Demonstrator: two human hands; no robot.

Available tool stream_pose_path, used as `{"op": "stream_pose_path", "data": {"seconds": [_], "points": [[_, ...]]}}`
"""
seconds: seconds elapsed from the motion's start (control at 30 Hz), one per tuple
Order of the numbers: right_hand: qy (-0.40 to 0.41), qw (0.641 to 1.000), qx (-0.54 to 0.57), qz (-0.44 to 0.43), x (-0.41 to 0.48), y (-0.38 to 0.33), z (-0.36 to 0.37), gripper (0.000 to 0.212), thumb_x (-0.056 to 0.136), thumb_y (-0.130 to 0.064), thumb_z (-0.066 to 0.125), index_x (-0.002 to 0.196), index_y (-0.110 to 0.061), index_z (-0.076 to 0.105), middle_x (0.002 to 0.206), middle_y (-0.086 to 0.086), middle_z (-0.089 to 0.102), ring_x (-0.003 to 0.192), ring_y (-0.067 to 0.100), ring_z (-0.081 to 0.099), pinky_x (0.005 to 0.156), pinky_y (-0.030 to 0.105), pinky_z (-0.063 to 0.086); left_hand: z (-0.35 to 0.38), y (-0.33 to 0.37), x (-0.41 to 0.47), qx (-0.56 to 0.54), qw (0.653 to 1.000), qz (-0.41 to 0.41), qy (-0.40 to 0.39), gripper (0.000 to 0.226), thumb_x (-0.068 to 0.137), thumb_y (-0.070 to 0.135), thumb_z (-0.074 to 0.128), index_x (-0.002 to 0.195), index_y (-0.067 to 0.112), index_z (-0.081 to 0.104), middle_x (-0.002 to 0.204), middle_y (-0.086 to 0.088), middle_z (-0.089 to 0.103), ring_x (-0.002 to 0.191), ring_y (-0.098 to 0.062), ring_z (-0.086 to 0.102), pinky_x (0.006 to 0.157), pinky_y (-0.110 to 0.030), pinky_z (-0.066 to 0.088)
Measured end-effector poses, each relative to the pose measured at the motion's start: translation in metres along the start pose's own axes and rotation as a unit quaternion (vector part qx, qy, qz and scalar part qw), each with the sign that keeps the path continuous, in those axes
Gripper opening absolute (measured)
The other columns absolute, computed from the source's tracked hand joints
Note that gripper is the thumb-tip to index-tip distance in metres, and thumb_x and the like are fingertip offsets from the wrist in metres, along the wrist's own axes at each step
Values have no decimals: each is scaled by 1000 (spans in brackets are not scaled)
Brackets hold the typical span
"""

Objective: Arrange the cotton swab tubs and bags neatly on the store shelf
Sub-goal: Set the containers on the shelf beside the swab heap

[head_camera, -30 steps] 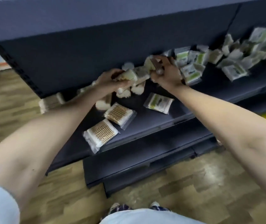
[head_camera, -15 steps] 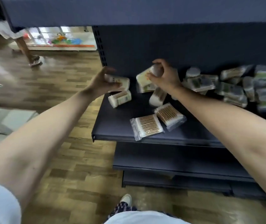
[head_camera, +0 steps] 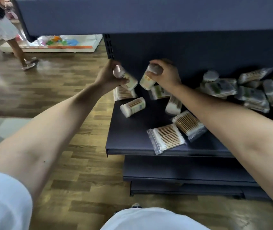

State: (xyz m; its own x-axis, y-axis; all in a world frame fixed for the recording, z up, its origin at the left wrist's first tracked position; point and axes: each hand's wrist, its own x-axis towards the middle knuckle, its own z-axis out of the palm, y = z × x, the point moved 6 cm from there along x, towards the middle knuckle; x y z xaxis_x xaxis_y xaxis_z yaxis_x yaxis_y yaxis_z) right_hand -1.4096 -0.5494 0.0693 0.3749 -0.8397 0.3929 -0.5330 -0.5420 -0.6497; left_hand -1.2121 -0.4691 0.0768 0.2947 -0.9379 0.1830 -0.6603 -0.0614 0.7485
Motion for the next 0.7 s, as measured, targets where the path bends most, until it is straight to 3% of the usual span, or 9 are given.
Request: {"op": "stream_pose_path", "data": {"seconds": [0.07, 0.2, 0.33, 0.47, 0.6, 0.7], "points": [[-9, 1000, -16, 22, 2, 4, 9, 46, 81, -31, 69, 123, -16, 59, 126, 7, 53, 111, 14, 54, 87, 7, 30, 7, -1, 14, 25, 999, 16, -17, 66, 67, 16, 82, 126, 15, 53, 122, -5, 57, 113, -21, 53, 85, -26, 40], [4, 998, -40, 53, 5, 9, 22, 51, 83, -26, 66, 131, -14, 52, 131, 11, 49, 118, 21, 51, 95, 16, 33, 19, -7, 34, 73, 995, 57, -49, 72, 68, 12, 79, 132, 25, 51, 134, -1, 52, 123, -16, 48, 93, -21, 37], [5, 996, -61, 66, 7, 14, 32, 55, 84, -23, 65, 135, -13, 47, 134, 12, 46, 121, 22, 48, 96, 14, 29, 23, -13, 48, 120, 987, 94, -54, 70, 71, 10, 77, 134, 25, 50, 137, -4, 46, 124, -20, 44, 89, -17, 32], [-53, 994, -79, 54, 6, 20, 53, 55, 85, -19, 65, 136, -12, 47, 132, 12, 46, 119, 23, 49, 93, 11, 28, 33, -14, 51, 144, 975, 144, -85, 70, 72, 6, 76, 134, 21, 51, 136, -8, 49, 125, -24, 45, 92, -18, 30], [-78, 992, -69, 69, 12, 19, 60, 56, 81, -19, 67, 134, -13, 50, 133, 9, 45, 119, 19, 48, 92, 11, 30, 41, -14, 64, 160, 967, 144, -139, 73, 72, 12, 78, 137, 25, 48, 138, -5, 48, 125, -19, 46, 88, -11, 28], [-101, 990, -76, 67, 15, 18, 60, 54, 79, -20, 70, 130, -13, 55, 130, 8, 47, 116, 19, 50, 90, 10, 28, 42, -16, 68, 165, 962, 129, -173, 76, 71, 15, 79, 138, 26, 46, 138, -2, 50, 128, -17, 46, 91, -14, 30]]}}
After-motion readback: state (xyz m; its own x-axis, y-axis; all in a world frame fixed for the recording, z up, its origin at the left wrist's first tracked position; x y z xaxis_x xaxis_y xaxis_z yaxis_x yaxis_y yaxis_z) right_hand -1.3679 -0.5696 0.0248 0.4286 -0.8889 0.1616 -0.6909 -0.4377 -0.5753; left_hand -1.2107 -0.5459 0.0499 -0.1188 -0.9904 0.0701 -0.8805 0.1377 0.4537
